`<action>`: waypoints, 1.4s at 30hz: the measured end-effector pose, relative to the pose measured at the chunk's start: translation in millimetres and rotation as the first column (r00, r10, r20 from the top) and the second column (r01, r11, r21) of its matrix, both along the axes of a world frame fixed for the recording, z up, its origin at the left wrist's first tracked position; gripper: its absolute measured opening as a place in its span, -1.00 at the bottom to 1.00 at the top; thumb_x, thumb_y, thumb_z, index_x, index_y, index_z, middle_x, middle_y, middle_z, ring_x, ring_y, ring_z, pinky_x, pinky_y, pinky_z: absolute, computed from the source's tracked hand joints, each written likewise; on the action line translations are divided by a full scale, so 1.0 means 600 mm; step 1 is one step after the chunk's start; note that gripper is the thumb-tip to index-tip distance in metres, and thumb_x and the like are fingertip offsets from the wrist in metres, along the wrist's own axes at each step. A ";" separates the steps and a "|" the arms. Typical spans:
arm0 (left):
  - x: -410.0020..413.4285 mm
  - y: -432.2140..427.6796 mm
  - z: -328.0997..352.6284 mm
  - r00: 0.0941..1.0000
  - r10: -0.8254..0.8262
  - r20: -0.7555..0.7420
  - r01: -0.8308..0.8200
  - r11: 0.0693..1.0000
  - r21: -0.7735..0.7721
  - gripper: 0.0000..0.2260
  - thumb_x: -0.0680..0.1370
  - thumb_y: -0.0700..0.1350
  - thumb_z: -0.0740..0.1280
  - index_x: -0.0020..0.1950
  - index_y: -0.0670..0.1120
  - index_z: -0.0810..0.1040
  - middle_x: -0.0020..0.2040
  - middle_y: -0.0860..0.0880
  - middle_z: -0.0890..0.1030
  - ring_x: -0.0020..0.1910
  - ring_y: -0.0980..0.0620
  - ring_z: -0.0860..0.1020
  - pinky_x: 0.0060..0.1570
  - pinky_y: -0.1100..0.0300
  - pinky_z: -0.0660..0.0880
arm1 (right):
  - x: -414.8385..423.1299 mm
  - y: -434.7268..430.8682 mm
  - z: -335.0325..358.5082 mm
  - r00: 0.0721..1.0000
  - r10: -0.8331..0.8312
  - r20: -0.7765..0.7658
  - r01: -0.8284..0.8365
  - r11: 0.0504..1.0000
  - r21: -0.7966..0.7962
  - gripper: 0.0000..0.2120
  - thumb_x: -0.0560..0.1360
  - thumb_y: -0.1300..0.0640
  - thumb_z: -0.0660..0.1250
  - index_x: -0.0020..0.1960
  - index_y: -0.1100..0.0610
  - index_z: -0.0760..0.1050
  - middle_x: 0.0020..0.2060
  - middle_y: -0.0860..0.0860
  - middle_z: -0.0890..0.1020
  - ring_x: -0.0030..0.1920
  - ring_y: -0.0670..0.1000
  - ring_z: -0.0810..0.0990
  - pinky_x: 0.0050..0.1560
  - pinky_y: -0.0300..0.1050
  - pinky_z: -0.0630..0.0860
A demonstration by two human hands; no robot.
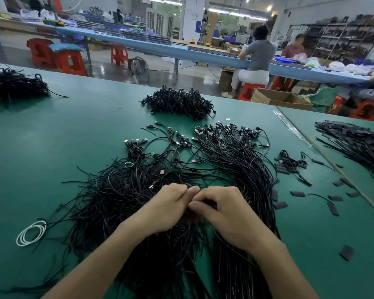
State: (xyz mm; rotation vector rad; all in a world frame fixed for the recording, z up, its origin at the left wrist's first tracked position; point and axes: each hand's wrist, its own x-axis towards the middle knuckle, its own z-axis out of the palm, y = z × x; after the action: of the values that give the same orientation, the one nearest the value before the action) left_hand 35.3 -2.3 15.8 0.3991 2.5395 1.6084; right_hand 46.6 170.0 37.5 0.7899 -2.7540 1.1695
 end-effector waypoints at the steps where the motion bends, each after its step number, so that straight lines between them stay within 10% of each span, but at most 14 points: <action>1: 0.005 0.002 0.004 0.995 -0.043 0.087 0.035 0.996 0.088 -0.56 0.69 0.03 0.13 -0.33 -0.08 0.52 -0.44 0.02 0.56 -0.48 0.07 0.50 -0.44 0.24 0.44 | -0.001 0.003 0.004 1.000 -0.008 -0.002 0.008 0.999 -0.041 -0.94 0.51 0.07 0.45 -0.13 -0.01 0.68 -0.28 -0.18 0.66 -0.20 -0.18 0.62 -0.16 -0.35 0.46; 9: 0.017 -0.016 0.018 0.863 -0.309 0.400 0.142 0.908 0.395 -0.47 0.57 0.34 0.11 -0.43 -0.01 0.35 -0.54 0.05 0.25 -0.62 0.14 0.18 -0.62 0.37 0.13 | -0.004 0.001 0.011 0.996 0.005 0.093 0.031 0.926 -0.376 -0.89 0.45 0.19 0.52 -0.17 0.07 0.60 -0.28 -0.06 0.66 -0.26 -0.11 0.61 -0.19 -0.14 0.55; 15: 0.018 -0.035 0.009 0.773 -0.487 0.406 0.171 0.777 0.606 -0.52 0.59 0.23 0.19 -0.44 0.01 0.29 -0.50 -0.02 0.41 -0.59 0.10 0.38 -0.61 0.35 0.28 | -0.006 0.005 0.010 0.953 0.196 0.233 -0.079 0.899 -0.431 -0.90 0.49 0.15 0.47 -0.14 0.03 0.56 -0.25 -0.04 0.62 -0.18 -0.04 0.58 -0.07 -0.11 0.56; 24: 0.020 0.000 -0.015 0.954 -0.008 0.300 -0.126 0.896 0.425 -0.49 0.55 0.21 0.23 -0.50 -0.07 0.43 -0.46 -0.04 0.44 -0.46 0.05 0.41 -0.41 0.28 0.39 | -0.004 -0.013 -0.006 0.990 -0.041 0.138 0.085 0.940 -0.330 -0.82 0.47 0.19 0.49 -0.17 -0.02 0.53 -0.25 -0.02 0.68 -0.20 -0.02 0.66 -0.07 0.10 0.61; 29: 0.031 0.004 -0.011 0.789 -0.289 0.542 -0.142 0.773 0.619 -0.46 0.64 0.21 0.08 0.03 -0.17 0.68 -0.14 -0.20 0.61 -0.21 -0.11 0.64 -0.31 0.01 0.64 | -0.001 -0.032 -0.007 0.995 -0.056 0.082 0.081 0.934 -0.348 -0.77 0.46 0.21 0.50 -0.18 -0.07 0.51 -0.26 -0.15 0.69 -0.22 -0.13 0.67 -0.19 -0.25 0.58; 34: 0.025 -0.001 -0.018 0.801 -0.256 0.542 -0.140 0.799 0.585 -0.30 0.57 0.39 0.02 -0.35 -0.11 0.63 -0.48 -0.07 0.50 -0.66 0.09 0.37 -0.70 0.38 0.23 | -0.017 -0.044 0.001 0.996 -0.066 0.059 0.083 0.934 -0.347 -0.78 0.45 0.21 0.51 -0.21 -0.01 0.50 -0.34 -0.08 0.66 -0.45 -0.06 0.60 -0.38 -0.17 0.56; 42: -0.001 -0.033 -0.041 0.901 0.107 0.420 -0.365 0.711 0.602 -0.49 0.43 0.36 0.29 -0.48 -0.01 0.38 -0.56 0.03 0.28 -0.66 0.11 0.21 -0.68 0.35 0.15 | -0.035 -0.015 -0.042 0.931 -0.216 0.295 0.303 0.907 -0.294 -0.69 0.53 -0.20 0.28 0.01 0.02 0.61 -0.21 0.00 0.70 -0.22 -0.10 0.66 -0.22 -0.23 0.57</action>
State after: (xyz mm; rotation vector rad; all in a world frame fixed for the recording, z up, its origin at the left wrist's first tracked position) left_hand 34.8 -21.9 -8.6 -0.1950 1.7193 2.4168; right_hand 25.6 160.9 12.3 0.2356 -2.6176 1.7137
